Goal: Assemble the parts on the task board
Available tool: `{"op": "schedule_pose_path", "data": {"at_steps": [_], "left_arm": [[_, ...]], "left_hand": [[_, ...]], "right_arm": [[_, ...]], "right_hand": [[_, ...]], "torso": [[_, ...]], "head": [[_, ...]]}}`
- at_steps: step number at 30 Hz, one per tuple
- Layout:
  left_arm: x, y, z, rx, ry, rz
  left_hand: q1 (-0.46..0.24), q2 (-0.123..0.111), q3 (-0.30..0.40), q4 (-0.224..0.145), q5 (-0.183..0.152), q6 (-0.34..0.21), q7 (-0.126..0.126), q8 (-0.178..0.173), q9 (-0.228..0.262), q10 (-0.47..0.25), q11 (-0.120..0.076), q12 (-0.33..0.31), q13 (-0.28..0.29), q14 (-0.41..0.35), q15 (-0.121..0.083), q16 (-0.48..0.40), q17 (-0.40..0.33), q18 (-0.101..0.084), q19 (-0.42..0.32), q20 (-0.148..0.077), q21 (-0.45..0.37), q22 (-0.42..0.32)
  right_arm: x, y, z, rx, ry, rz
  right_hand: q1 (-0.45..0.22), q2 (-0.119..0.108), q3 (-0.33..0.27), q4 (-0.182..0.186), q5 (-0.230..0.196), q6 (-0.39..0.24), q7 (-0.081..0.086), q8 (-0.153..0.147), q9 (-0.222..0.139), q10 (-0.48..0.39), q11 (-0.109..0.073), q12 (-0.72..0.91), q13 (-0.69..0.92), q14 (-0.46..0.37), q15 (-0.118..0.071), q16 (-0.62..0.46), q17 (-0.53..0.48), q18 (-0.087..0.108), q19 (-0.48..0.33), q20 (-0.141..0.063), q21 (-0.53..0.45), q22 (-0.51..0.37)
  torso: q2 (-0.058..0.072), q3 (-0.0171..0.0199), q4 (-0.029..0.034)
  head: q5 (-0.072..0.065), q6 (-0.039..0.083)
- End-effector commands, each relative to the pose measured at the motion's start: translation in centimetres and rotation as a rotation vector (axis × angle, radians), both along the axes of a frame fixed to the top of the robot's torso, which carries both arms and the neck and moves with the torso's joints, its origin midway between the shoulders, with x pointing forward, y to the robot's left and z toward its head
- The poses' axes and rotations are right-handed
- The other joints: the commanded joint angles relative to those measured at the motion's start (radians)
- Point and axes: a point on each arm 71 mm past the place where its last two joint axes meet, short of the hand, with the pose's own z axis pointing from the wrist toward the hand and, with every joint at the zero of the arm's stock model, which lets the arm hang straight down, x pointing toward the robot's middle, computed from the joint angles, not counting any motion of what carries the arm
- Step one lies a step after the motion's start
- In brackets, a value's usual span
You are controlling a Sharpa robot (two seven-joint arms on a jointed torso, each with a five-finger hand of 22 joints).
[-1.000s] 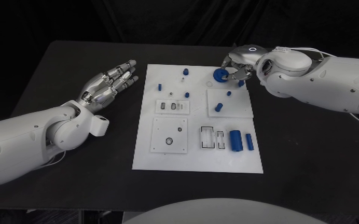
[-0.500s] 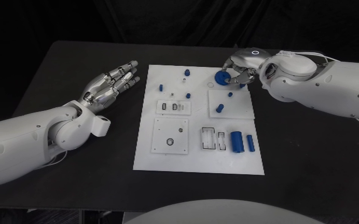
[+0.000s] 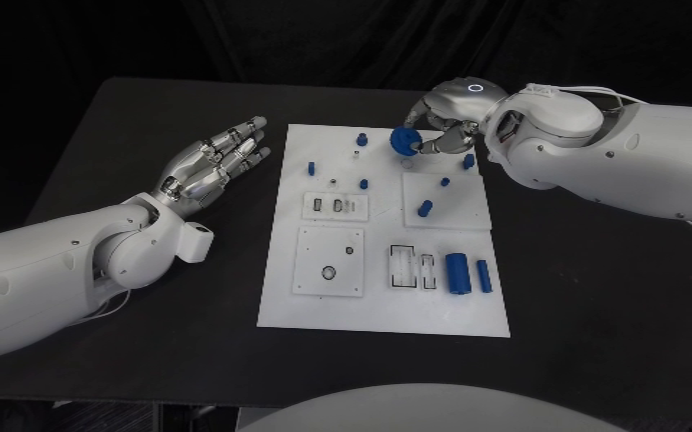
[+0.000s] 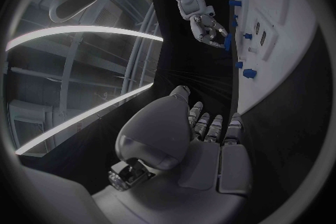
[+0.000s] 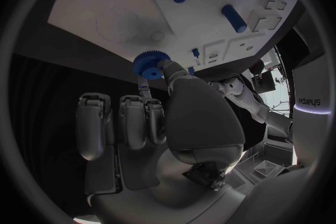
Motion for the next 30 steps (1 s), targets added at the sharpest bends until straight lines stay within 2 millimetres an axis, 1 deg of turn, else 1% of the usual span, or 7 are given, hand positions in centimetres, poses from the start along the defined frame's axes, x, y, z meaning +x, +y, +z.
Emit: {"op": "schedule_pose_path", "data": {"at_steps": [1, 7, 14, 18, 23, 27, 30], "left_arm": [[-0.2, -0.1, 0.4, -0.05, -0.049, -0.012], [-0.1, -0.1, 0.4, -0.049, -0.048, -0.012], [0.0, -0.4, 0.3, -0.049, -0.047, -0.017], [0.0, -0.4, 0.3, -0.049, -0.045, -0.018], [0.0, -0.4, 0.3, -0.047, -0.043, -0.018], [0.1, -0.4, 0.3, -0.047, -0.042, -0.02], [0.1, -0.5, 0.3, -0.046, -0.043, -0.019]], "left_hand": [[-0.007, -0.001, -0.001, 0.008, -0.004, -0.008, 0.0, 0.0, 0.0, 0.003, 0.007, 0.003, 0.0, 0.0, 0.006, -0.004, -0.001, 0.011, 0.0, 0.009, 0.004, 0.002], [-0.01, -0.002, -0.001, 0.01, -0.01, -0.007, -0.001, 0.001, 0.0, 0.004, 0.009, 0.004, 0.0, 0.0, 0.011, -0.004, -0.001, 0.01, 0.001, 0.013, 0.004, 0.002], [-0.011, -0.002, -0.001, 0.01, -0.018, -0.007, 0.0, 0.001, 0.0, 0.004, 0.01, 0.004, 0.0, 0.0, 0.012, -0.004, -0.001, 0.01, 0.001, 0.014, 0.005, 0.002], [-0.011, -0.002, -0.001, 0.01, -0.02, -0.007, 0.0, 0.001, 0.0, 0.004, 0.01, 0.004, 0.0, 0.0, 0.012, -0.004, -0.001, 0.01, 0.001, 0.015, 0.005, 0.002], [-0.013, -0.002, -0.001, 0.01, -0.027, -0.005, 0.004, 0.001, 0.001, 0.005, 0.009, 0.004, 0.0, 0.0, 0.013, -0.004, -0.001, 0.01, 0.001, 0.016, 0.004, 0.002], [-0.013, -0.002, -0.001, 0.01, -0.029, -0.004, 0.006, 0.002, 0.001, 0.005, 0.008, 0.004, 0.0, 0.0, 0.013, -0.004, -0.001, 0.01, 0.001, 0.016, 0.004, 0.002], [-0.014, -0.002, -0.001, 0.01, -0.031, -0.014, -0.006, -0.001, 0.0, 0.004, 0.014, 0.004, 0.0, 0.0, 0.014, -0.004, -0.001, 0.01, 0.001, 0.016, 0.004, 0.002]], "right_arm": [[0.1, 0.7, 0.1, -0.011, 0.003, 0.021], [0.7, 2.3, -0.2, -0.023, 0.011, 0.043], [1.2, 4.3, -0.7, -0.037, 0.026, 0.068], [1.4, 5.1, -1.0, -0.047, 0.037, 0.077], [1.8, 6.1, -1.6, -0.065, 0.056, 0.083], [2.0, 6.8, -2.0, -0.071, 0.065, 0.091], [2.1, 7.3, -2.2, -0.074, 0.069, 0.099]], "right_hand": [[-0.011, 0.001, 0.006, -0.001, -0.007, 0.026, -0.03, 0.14, 0.26, 0.104, -0.001, 0.003, 0.263, 0.076, -0.003, -0.002, 0.139, -0.011, 0.057, -0.003, 0.006, 0.215], [-0.014, -0.001, 0.009, 0.0, -0.013, 0.021, -0.029, 0.134, 0.26, 0.104, 0.0, 0.003, 0.263, 0.076, -0.002, -0.003, 0.137, -0.011, 0.057, -0.003, 0.006, 0.215], [-0.015, -0.002, 0.012, -0.001, -0.023, 0.018, -0.026, 0.129, 0.26, 0.104, 0.001, 0.003, 0.263, 0.075, -0.001, -0.005, 0.134, -0.011, 0.056, -0.002, 0.005, 0.215], [-0.015, -0.002, 0.015, -0.001, -0.029, 0.016, -0.025, 0.125, 0.26, 0.104, 0.002, 0.003, 0.263, 0.075, 0.0, -0.006, 0.133, -0.011, 0.056, -0.002, 0.004, 0.215], [-0.016, -0.002, 0.02, -0.002, -0.033, 0.01, -0.023, 0.117, 0.259, 0.104, 0.004, 0.003, 0.263, 0.075, 0.001, -0.007, 0.132, -0.01, 0.054, -0.001, 0.001, 0.213], [-0.018, -0.004, 0.025, -0.002, -0.043, 0.002, -0.02, 0.105, 0.256, 0.104, 0.007, 0.003, 0.263, 0.075, 0.003, -0.007, 0.132, -0.009, 0.053, 0.001, -0.001, 0.212], [-0.019, -0.005, 0.028, -0.003, -0.046, -0.004, -0.018, 0.096, 0.253, 0.104, 0.008, 0.003, 0.263, 0.075, 0.004, -0.007, 0.132, -0.009, 0.051, 0.002, -0.003, 0.211]], "torso": [[0.0, -0.0003, -0.0025], [0.001, -0.0012, -0.0037], [0.002, 0.0016, -0.0009], [0.001, 0.0012, -0.0012], [0.002, 0.0012, -0.0014], [0.001, 0.0007, -0.0025], [0.002, 0.0004, -0.0013]], "head": [[0.006, 0.0], [0.008, -0.003], [0.009, -0.008], [0.012, -0.013], [0.01, -0.012], [0.015, -0.015], [0.014, -0.016]]}}
